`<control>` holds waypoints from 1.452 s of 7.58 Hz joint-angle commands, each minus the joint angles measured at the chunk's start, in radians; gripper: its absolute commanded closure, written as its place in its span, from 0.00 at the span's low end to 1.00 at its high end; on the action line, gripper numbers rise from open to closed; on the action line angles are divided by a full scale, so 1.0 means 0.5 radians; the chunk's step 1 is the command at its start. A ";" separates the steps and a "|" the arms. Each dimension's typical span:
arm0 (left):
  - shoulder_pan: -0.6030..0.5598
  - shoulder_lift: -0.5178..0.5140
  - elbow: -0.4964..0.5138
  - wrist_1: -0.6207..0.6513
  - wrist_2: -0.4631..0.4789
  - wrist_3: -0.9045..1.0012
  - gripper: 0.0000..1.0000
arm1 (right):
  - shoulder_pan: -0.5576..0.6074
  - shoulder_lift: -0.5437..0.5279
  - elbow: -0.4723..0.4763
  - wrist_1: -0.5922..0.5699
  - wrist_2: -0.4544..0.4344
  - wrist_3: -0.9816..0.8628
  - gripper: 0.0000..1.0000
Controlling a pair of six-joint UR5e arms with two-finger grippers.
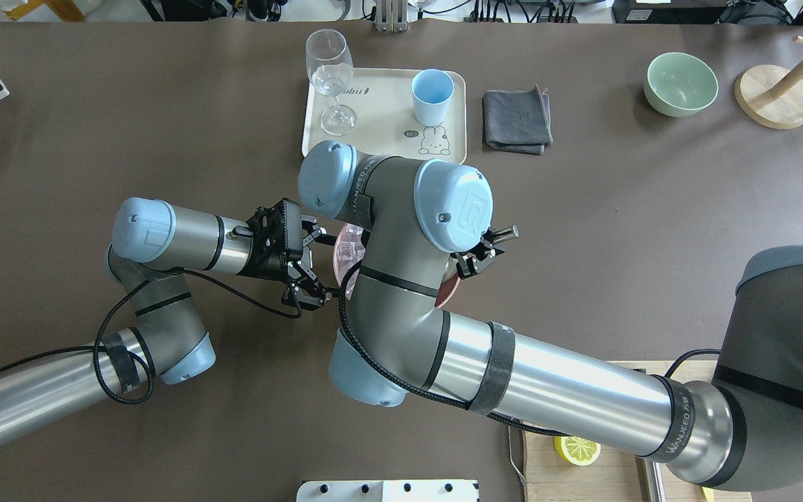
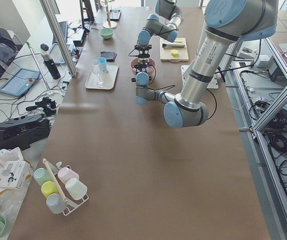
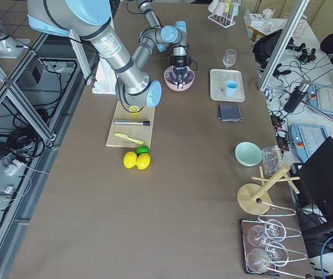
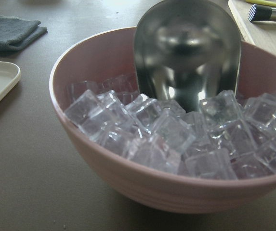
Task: Put ice in cup with scoop
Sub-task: 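Dig the scoop into the ice cubes and scoop some up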
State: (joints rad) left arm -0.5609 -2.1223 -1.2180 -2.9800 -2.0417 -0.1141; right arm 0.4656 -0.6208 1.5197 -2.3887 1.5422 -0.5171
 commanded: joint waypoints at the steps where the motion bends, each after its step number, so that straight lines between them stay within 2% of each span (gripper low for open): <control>1: -0.001 -0.005 0.000 0.033 0.003 0.001 0.02 | -0.002 -0.285 0.294 0.187 0.005 0.108 1.00; 2: 0.002 -0.005 0.000 0.048 0.000 0.001 0.02 | -0.002 -0.371 0.374 0.291 0.005 0.250 1.00; 4: 0.002 -0.005 0.000 0.072 0.003 0.001 0.02 | -0.002 -0.482 0.397 0.625 0.014 0.435 1.00; 6: 0.014 -0.005 0.000 0.076 0.003 0.004 0.02 | -0.002 -0.538 0.421 0.834 0.033 0.683 1.00; 9: 0.014 -0.005 0.000 0.085 0.003 0.004 0.02 | -0.002 -0.630 0.513 0.994 0.036 0.850 1.00; 11: 0.014 -0.005 0.000 0.088 0.003 0.004 0.02 | -0.002 -0.667 0.608 1.016 0.036 0.859 1.00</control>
State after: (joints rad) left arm -0.5530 -2.1246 -1.2180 -2.9371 -2.0402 -0.1120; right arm 0.4648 -0.9370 1.7812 -1.8923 1.5601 -0.0951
